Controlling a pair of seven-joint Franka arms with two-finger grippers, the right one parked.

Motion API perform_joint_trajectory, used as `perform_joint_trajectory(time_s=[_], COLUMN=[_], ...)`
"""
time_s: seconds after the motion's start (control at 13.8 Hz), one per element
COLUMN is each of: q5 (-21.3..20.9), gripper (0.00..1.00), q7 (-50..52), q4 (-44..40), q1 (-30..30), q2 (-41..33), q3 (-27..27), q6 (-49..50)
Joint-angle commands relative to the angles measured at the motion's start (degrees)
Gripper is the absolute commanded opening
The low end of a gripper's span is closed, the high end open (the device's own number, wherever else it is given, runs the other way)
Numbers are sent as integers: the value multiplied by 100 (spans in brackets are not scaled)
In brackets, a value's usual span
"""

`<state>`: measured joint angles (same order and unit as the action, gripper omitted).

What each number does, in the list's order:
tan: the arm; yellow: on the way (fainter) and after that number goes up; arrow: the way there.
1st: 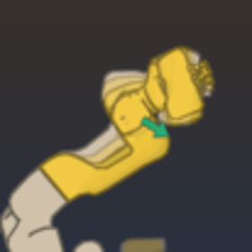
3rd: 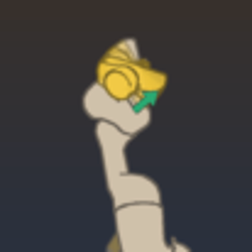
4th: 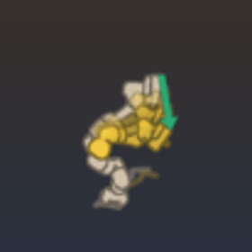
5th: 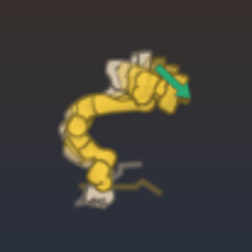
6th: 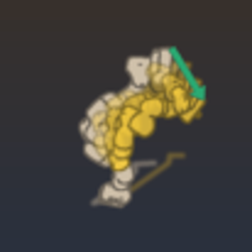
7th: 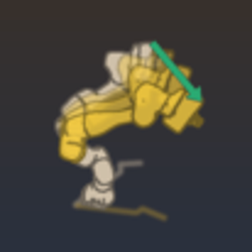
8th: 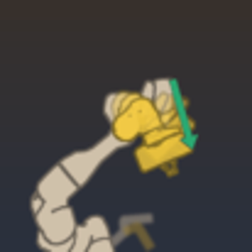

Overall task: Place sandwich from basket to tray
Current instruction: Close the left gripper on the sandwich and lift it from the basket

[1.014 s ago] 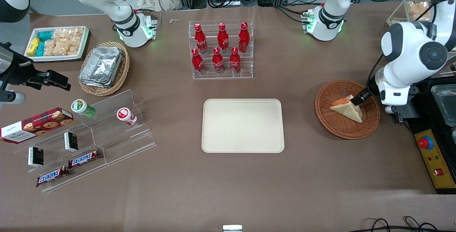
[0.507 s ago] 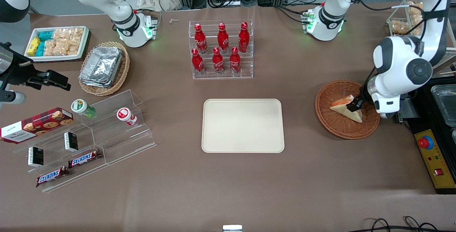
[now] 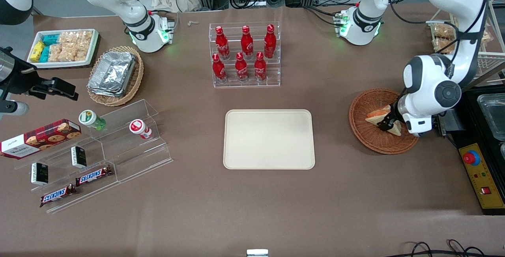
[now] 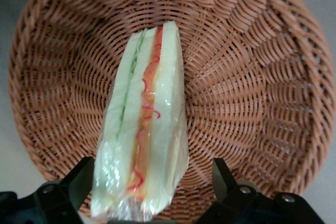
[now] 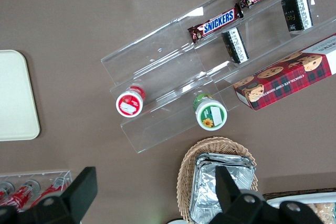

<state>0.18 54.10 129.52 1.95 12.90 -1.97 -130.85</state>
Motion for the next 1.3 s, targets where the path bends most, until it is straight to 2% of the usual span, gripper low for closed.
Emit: perform_joint_trajectory(time_s=[0.0,0.07,0.14,0.22,0.29,0.36,0.51,0.72,0.87,1.23], q5=[-71,-71,-71,-71,-71,-71,-62,-62,-53,-97], gripper=[100,95,82,60,29,10,0,0,0,0], q7=[285,285,285,285,285,276,285,372,373,241], q4=[100,100,91,91,82,73,56,21,-241,-1655], q1=[-19,-28,-28,-28,-28,-28,-28,-28,-19,-10], q2=[125,151,186,195,187,187,161,-58,-322,-402], q3=[-75,-76,-76,-84,-93,-102,-102,-102,-84,-40], q6=[-371,-397,-406,-406,-406,-398,-380,-171,521,2324])
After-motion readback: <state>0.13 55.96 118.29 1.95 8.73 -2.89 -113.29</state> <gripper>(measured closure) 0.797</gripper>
